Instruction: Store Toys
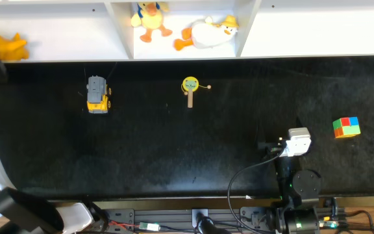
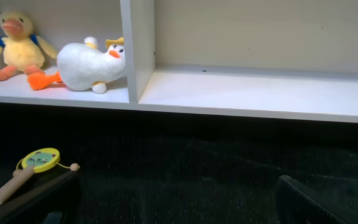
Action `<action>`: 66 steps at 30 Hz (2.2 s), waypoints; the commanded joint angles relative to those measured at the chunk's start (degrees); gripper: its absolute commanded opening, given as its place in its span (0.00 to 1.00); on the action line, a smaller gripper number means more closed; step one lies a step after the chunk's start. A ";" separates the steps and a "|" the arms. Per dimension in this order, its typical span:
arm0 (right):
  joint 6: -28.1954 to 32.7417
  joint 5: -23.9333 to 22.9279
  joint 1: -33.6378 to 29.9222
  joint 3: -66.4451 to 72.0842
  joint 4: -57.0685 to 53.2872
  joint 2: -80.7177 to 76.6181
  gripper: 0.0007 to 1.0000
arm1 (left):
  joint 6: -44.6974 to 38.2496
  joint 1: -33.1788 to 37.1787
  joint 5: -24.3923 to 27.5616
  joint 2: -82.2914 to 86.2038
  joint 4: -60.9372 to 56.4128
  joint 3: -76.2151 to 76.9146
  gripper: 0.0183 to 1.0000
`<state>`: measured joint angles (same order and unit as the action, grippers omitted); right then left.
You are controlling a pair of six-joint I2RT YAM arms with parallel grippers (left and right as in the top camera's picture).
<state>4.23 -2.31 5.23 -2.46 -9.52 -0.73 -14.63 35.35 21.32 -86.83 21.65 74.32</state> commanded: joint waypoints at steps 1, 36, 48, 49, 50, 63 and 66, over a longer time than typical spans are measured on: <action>-0.42 0.35 -0.37 -0.04 0.33 0.48 1.00 | 1.25 -1.70 -0.72 -2.19 -1.01 1.95 0.02; -0.42 0.35 -0.37 -0.04 0.33 0.48 1.00 | 1.68 -5.99 -5.86 -8.20 -6.54 1.95 0.05; -0.42 0.35 -0.37 -0.04 0.33 0.48 1.00 | 1.66 -8.07 -6.05 -11.37 -8.96 1.95 0.05; -0.42 0.35 -0.37 -0.04 0.33 0.48 1.00 | 1.66 -8.13 -6.03 -11.37 -9.14 1.95 0.05; -0.42 0.35 -0.37 -0.04 0.33 0.48 1.00 | 1.66 -8.24 -6.03 -11.37 -9.42 1.95 0.05; -0.42 0.35 -0.37 -0.04 0.33 0.48 1.00 | 1.64 -8.39 -7.08 -11.37 -10.29 1.95 0.15; -0.42 0.35 -0.37 -0.04 0.33 0.48 1.00 | 1.64 -8.39 -7.08 -11.37 -10.67 1.95 0.38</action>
<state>4.23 -2.31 5.23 -2.44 -9.50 -0.73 -13.54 27.35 14.50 -96.79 11.07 75.37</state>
